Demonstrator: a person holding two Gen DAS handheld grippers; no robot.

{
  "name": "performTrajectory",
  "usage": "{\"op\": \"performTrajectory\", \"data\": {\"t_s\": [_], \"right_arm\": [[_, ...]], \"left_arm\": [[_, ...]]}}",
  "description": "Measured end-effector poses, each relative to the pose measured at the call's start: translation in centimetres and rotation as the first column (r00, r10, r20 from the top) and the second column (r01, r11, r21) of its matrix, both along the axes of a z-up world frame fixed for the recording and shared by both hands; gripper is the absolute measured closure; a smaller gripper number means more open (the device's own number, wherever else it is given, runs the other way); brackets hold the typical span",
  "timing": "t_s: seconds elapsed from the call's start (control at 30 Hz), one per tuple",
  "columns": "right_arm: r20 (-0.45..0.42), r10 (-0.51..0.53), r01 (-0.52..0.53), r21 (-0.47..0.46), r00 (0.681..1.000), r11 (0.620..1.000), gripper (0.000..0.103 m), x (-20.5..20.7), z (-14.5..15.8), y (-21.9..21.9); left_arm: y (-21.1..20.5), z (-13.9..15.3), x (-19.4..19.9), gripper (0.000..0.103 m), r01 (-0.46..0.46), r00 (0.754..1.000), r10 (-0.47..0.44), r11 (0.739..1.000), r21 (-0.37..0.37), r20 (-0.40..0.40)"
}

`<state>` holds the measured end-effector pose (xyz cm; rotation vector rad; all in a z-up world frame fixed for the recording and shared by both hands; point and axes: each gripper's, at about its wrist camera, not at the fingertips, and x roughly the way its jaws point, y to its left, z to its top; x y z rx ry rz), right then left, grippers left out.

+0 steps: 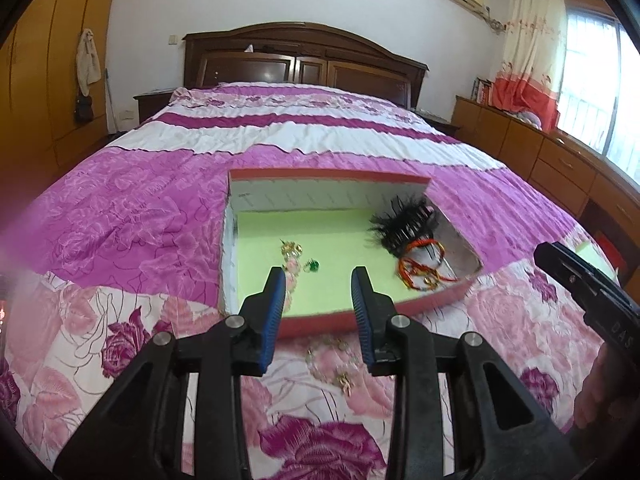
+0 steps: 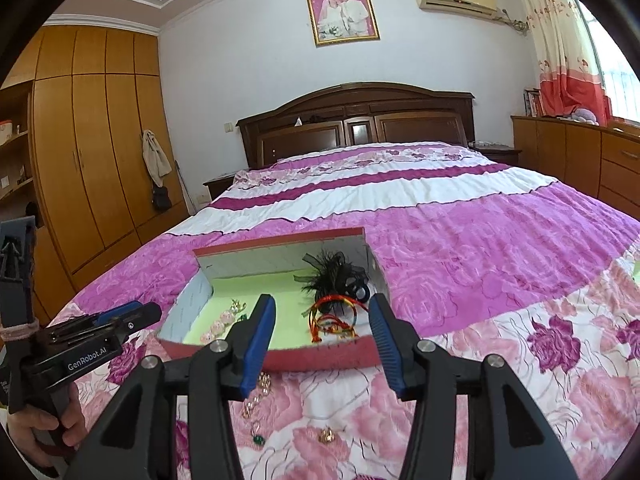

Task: Organize jewelry
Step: 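Move both open tools back out of the box toward the remaining jewelry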

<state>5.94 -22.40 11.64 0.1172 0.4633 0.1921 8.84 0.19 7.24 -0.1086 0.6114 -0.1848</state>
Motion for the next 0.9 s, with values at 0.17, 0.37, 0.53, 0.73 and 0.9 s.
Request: {"op": "performTrajectory", "data": {"t_s": [0.17, 0.37, 0.53, 0.73, 0.9], "right_arm": [[-0.022, -0.011, 0.011, -0.009, 1.000, 1.000, 0.051, -1.1, -0.5, -0.8], [-0.090, -0.015, 0.013, -0.029, 0.996, 0.999, 0.051, -1.3, -2.1, -1.2], [-0.164, -0.007, -0.002, -0.053, 0.986, 0.999, 0.051, -1.0, -4.1, -0.8], [-0.247, 0.019, -0.031, -0.047, 0.969, 0.998, 0.051, -0.2, -6.5, -0.4], [-0.308, 0.022, -0.031, -0.027, 0.951, 0.999, 0.056, 0.7, -8.1, -0.5]], "left_arm": [[-0.5, -0.6, -0.5, 0.077, 0.026, 0.999, -0.026, 1.000, 0.001, -0.039], [-1.1, -1.6, -0.8, 0.077, 0.048, 0.995, -0.048, 0.999, -0.006, -0.089], [-1.4, -2.8, -0.8, 0.077, 0.053, 0.989, -0.053, 0.999, -0.004, -0.136], [-1.7, -4.1, -0.7, 0.077, 0.066, 0.980, -0.063, 0.998, 0.013, -0.187], [-2.1, -5.1, -0.4, 0.077, 0.084, 0.970, -0.077, 0.996, 0.020, -0.232]]}}
